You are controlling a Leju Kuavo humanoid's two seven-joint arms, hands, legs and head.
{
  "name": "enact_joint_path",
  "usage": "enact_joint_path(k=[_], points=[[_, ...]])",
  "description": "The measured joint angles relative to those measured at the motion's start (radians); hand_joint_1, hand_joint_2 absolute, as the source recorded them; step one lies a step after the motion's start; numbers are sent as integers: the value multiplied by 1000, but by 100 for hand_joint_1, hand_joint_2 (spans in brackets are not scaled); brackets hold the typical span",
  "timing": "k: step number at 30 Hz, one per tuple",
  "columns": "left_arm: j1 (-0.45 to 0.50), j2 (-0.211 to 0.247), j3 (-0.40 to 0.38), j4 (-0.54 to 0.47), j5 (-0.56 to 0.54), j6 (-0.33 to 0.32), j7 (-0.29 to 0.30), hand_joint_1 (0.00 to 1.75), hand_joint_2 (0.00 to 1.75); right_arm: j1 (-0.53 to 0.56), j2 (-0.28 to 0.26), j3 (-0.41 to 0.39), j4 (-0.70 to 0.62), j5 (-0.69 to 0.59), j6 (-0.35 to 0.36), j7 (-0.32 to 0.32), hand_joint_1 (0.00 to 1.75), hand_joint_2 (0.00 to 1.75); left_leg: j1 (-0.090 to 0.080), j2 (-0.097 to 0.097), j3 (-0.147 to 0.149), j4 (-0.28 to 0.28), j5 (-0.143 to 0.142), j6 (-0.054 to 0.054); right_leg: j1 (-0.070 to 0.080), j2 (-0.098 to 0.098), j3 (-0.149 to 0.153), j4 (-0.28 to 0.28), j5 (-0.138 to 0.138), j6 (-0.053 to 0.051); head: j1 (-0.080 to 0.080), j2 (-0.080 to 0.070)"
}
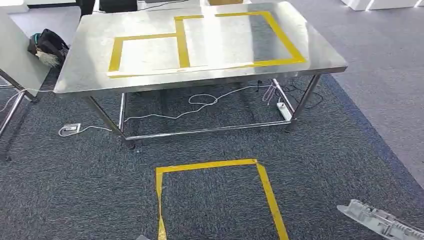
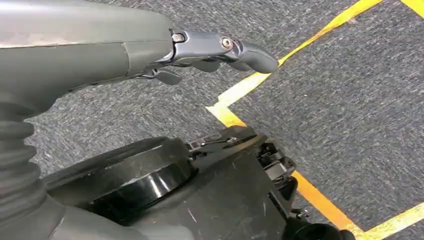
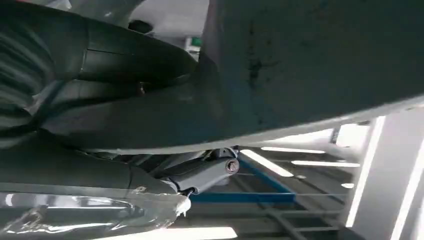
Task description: Take the parts from the cabinet and place them on the table.
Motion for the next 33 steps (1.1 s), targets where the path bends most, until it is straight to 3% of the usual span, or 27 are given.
enact_joint_path(k=[6, 18, 29, 33], points=[[0, 0, 6, 0, 0, 0, 0, 0, 175, -17, 11, -50, -26, -5, 20, 0, 175, 175, 0, 0, 0, 0, 0, 0, 0, 1, 0, 0, 0, 0, 0, 0], [0, 0, 7, 0, 0, 0, 0, 0, 175, -27, 19, -69, -41, -6, 22, 0, 175, 175, 0, 0, 0, 0, 0, 1, 0, 0, 0, 0, 0, 0, 0, 0], [-1, 0, 13, 0, -10, 0, 0, 0, 175, -21, 24, -47, -49, 4, 35, 5, 175, 175, 0, 0, 0, 0, 0, 1, 0, 0, 1, 0, 0, 0, 0, 0], [-2, 0, 14, 0, -19, -3, 0, 0, 175, -23, 24, -2, -49, -6, 37, 4, 175, 175, 0, 0, 0, 0, 0, 1, 0, 0, 1, 0, 0, 0, 0, 0]])
